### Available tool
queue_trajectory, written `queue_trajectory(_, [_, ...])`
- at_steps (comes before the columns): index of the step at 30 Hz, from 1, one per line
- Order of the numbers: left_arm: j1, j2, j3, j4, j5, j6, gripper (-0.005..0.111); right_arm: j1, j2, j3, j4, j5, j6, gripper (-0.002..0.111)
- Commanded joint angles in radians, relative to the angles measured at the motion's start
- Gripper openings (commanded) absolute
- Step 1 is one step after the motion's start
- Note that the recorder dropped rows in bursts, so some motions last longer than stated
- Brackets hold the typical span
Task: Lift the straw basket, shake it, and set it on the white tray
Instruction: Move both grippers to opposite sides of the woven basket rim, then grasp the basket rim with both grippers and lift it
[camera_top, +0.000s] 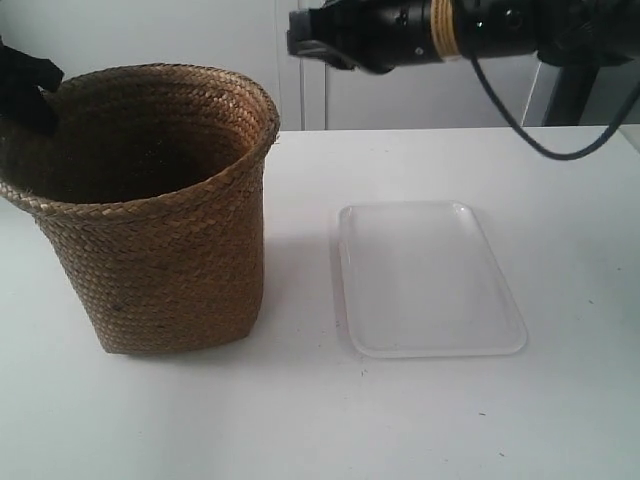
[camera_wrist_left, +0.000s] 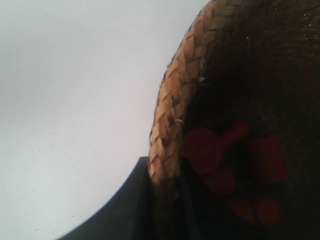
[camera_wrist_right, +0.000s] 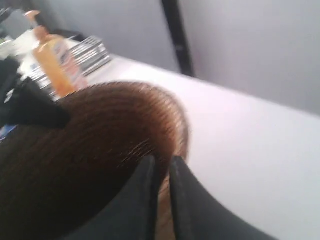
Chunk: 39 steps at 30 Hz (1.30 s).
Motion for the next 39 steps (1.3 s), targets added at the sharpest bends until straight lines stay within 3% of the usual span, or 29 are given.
queue_trajectory(1, [-0.006,0.001,-0.001,-0.020,-0.012,0.032,0.000,0.014,-0.080,-0.013,0.004,0.350,-0.289,0.001])
queue_trajectory(7, [-0.006,0.001,-0.001,-0.020,-0.027,0.055,0.000,0.018,-0.163,0.009,0.004,0.754,-0.510,0.000])
queue_trajectory(9, [-0.006,0.001,-0.001,-0.020,-0.035,0.062,0.000,0.028,-0.179,0.025,0.024,0.887,-0.688,0.000])
queue_trajectory(15, [-0.006,0.001,-0.001,-0.020,-0.036,0.081,0.000,0.051,-0.156,0.019,0.560,1.343,-1.497,0.000])
queue_trajectory(23, [-0.006,0.001,-0.001,-0.018,0.002,0.102,0.000,0.051,-0.155,-0.078,1.613,1.245,-1.939,0.000])
queue_trajectory(26, [-0.006,0.001,-0.001,-0.037,0.002,0.102,0.000,0.051,-0.135,-0.167,1.908,1.245,-2.079,0.000])
queue_trajectory(32, [-0.006,0.001,-0.001,-0.053,0.016,0.102,0.000,0.051,-0.021,-0.297,2.055,1.440,-2.089,0.000])
queue_trajectory(39, [-0.006,0.001,-0.001,-0.053,0.021,0.110,0.000,0.058,0.096,-0.362,2.180,1.455,-2.134,0.006])
